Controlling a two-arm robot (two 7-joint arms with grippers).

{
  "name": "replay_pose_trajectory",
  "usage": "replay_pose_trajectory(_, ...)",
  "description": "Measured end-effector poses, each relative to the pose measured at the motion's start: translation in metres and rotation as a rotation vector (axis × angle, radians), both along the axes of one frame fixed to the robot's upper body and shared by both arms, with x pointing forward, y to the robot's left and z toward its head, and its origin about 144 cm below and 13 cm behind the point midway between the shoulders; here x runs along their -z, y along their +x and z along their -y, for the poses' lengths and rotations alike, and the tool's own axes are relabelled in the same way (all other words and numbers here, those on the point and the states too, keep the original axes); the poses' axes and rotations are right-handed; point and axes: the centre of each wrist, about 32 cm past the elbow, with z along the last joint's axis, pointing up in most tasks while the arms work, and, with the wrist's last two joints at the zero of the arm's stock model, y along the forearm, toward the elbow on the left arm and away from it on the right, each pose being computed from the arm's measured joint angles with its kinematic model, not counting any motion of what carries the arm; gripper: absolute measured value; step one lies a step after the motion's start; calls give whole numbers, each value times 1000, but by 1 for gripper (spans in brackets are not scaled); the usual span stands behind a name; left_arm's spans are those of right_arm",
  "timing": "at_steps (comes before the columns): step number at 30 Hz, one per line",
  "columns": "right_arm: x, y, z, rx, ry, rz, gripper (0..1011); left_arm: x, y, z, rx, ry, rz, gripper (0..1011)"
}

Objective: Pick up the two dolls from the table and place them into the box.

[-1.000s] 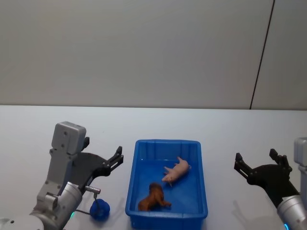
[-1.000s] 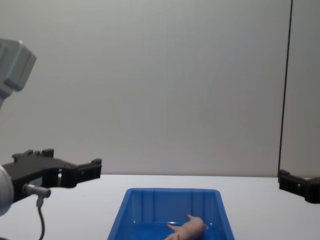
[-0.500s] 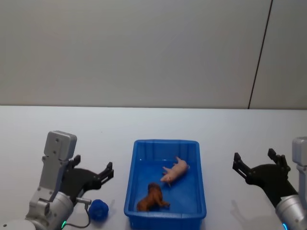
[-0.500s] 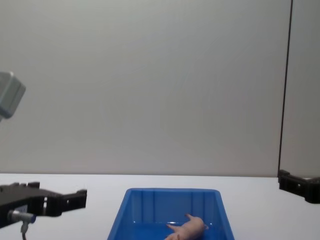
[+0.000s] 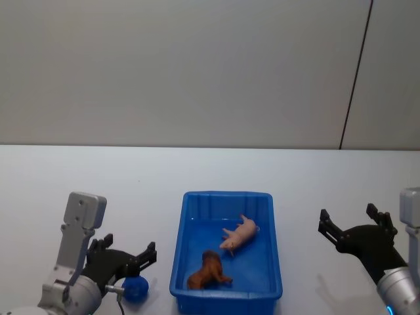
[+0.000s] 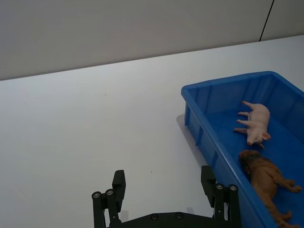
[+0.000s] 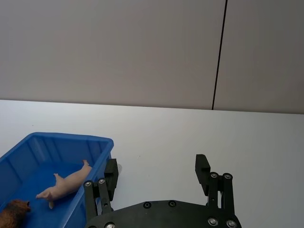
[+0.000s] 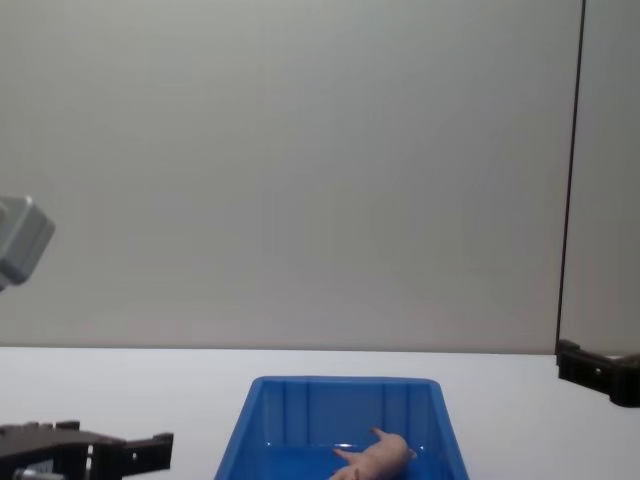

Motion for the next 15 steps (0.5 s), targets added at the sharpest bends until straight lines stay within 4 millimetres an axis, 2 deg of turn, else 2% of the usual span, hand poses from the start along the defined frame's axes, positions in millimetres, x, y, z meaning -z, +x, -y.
replay_pose_trajectory(15,0,0,0,0,0,0,1001,9,-7,3,-1,-17,-75,1002)
